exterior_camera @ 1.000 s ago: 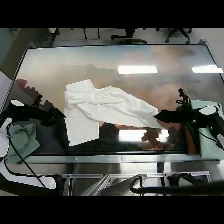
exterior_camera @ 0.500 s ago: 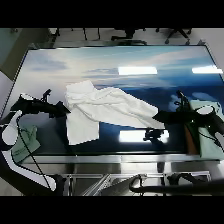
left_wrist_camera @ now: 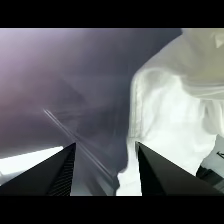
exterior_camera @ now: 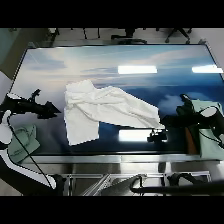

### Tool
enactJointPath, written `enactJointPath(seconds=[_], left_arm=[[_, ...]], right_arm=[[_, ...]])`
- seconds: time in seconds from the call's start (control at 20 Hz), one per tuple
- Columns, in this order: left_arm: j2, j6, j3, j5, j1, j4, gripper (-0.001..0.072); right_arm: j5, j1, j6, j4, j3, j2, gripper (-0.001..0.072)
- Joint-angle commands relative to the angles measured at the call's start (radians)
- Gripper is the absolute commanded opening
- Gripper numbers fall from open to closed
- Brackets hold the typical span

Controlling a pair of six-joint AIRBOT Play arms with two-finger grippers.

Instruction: Fold the shirts.

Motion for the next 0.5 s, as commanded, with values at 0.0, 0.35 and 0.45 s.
enactJointPath(seconds=[0.0, 0.35, 0.45], left_arm=[[0.003, 0.0, 0.005, 0.013, 0.013, -0.037, 0.0437], [-0.018, 0.016, -0.004, 0.122, -0.107, -0.037, 0.0436], [-0.049, 0.016, -0.004, 0.096, -0.131, -0.045, 0.0435]], right_arm=[[0.017, -0.077, 0.009, -0.024, 0.0, 0.0, 0.0513], [0.027, -0.085, -0.035, 0.06, 0.0, -0.142, 0.05], [0.05, -0.085, -0.083, 0.096, 0.0, -0.174, 0.0501]])
